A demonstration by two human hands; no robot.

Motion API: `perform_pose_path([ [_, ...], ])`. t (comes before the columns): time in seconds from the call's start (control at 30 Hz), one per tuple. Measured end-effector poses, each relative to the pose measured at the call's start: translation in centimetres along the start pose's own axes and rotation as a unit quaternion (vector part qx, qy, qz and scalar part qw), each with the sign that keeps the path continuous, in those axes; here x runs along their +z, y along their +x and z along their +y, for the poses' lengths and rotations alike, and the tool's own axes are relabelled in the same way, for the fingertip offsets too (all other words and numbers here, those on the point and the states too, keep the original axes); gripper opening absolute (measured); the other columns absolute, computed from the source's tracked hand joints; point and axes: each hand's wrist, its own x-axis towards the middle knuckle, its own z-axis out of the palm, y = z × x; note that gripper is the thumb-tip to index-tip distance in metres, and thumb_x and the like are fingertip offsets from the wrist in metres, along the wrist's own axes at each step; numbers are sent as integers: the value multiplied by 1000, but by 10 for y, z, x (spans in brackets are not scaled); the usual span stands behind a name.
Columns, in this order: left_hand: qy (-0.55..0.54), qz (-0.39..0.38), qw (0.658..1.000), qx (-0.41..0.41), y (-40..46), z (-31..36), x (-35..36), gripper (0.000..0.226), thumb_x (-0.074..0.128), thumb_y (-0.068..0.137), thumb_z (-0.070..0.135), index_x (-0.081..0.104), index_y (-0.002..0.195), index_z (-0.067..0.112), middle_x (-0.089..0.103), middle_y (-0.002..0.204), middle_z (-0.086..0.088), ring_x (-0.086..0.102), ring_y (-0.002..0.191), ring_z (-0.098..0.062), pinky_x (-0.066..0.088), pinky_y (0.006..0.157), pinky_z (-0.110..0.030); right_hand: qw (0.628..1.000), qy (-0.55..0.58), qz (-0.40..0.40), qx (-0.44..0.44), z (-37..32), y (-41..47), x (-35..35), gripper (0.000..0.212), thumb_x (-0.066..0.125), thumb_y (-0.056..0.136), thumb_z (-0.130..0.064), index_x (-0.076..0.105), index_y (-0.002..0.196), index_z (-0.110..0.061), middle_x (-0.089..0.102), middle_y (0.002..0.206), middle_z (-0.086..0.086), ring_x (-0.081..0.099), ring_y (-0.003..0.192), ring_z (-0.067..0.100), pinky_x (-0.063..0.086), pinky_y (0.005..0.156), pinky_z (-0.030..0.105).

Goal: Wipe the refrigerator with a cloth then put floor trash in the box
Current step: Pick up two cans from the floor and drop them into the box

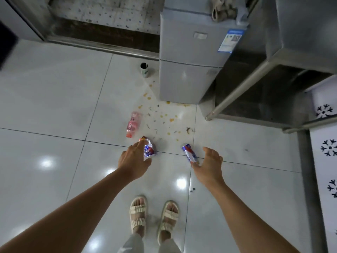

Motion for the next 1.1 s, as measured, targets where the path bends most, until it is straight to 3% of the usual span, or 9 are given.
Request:
perform_pose_path([
  [0.27,-4,-23,1000,-10,82,-23,148,52,60,86,29,39,132,15,51,132,-6,49,119,-26,42,95,-39,999,4,-10,33,91,75,112,69,65,83,-20,30,142,-10,35,146,8,29,134,25,28,106,27],
  [0.6,-8,-11,1000,-16,205,-87,321,54,59,86,30,38,134,14,48,137,-7,46,124,-26,39,103,-43,997,42,35,56,185,210,264,80,68,79,-15,23,145,-7,36,143,11,31,130,28,37,106,37],
  [0.8,-3,-21,1000,1,253,-119,390,56,60,87,30,37,136,16,45,141,-5,42,129,-24,37,106,-41,997,2,63,43,228,278,322,81,69,79,-15,23,145,-7,35,144,13,32,131,29,40,105,40],
  [1.1,-10,-10,999,28,286,-150,437,55,60,86,31,37,135,19,50,135,-2,46,123,-21,38,102,-37,993,-73,84,35,256,336,365,93,74,77,-38,18,146,-12,33,146,12,34,134,28,35,110,42],
])
